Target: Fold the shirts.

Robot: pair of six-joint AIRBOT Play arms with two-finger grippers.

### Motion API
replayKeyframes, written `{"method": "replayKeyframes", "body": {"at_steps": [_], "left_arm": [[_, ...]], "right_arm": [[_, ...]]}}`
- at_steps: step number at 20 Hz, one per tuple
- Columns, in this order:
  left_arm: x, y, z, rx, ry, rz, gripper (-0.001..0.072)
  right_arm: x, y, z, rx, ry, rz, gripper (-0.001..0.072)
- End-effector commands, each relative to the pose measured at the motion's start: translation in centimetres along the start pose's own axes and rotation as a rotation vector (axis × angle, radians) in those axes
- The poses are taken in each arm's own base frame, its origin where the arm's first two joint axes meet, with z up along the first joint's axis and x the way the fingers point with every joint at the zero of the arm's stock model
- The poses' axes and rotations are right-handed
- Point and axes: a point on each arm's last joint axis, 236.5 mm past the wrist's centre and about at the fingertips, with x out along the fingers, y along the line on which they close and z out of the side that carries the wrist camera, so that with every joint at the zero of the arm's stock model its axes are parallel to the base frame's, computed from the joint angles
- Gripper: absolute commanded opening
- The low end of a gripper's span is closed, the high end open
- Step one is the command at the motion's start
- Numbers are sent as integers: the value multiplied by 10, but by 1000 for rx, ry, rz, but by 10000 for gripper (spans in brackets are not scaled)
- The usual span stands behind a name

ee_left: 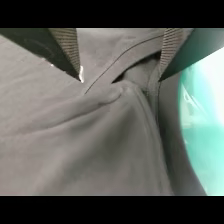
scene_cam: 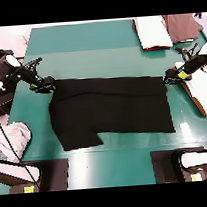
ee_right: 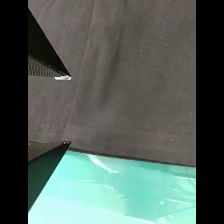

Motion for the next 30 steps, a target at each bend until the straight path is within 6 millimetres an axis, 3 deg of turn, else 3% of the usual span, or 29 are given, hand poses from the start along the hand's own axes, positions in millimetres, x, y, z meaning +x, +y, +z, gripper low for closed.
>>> {"method": "replayKeyframes", "body": {"at_steps": [1, 4, 6, 10, 13, 16, 20, 23, 24, 26, 28, 30], "left_arm": [[-7, -2, -13, -20, 31, 1, 557], [-31, -6, -41, 1, 0, 35, 557], [-33, 0, -89, -7, 23, 73, 557], [-13, 5, -193, -73, 115, 77, 557], [5, 3, -229, -138, 113, 51, 557], [24, -6, -242, -191, 125, -14, 557], [40, -27, -234, -219, 57, -135, 557], [47, -25, -243, -239, 73, -136, 556], [47, -25, -244, -238, 78, -136, 524], [46, -26, -244, -238, 79, -139, 307], [41, -30, -241, -213, 82, -149, 26], [31, -36, -235, -167, 82, -160, 26]], "right_arm": [[-6, 1, -7, 16, 5, 10, 451], [-35, 8, -18, -1, -20, 8, 451], [-54, 17, -24, -21, -67, 3, 451], [-78, 31, -28, -58, -210, -11, 450], [-82, 34, -33, -65, -241, -14, 450], [-79, 34, -40, -63, -221, -12, 450], [-79, 41, -42, -60, -217, 17, 449], [-78, 41, -46, -60, -201, 19, 449], [-78, 41, -46, -60, -197, 19, 449], [-77, 41, -50, -61, -182, 17, 449], [-76, 38, -56, -65, -156, 14, 448], [-73, 23, -68, -33, -113, 2, 437]]}}
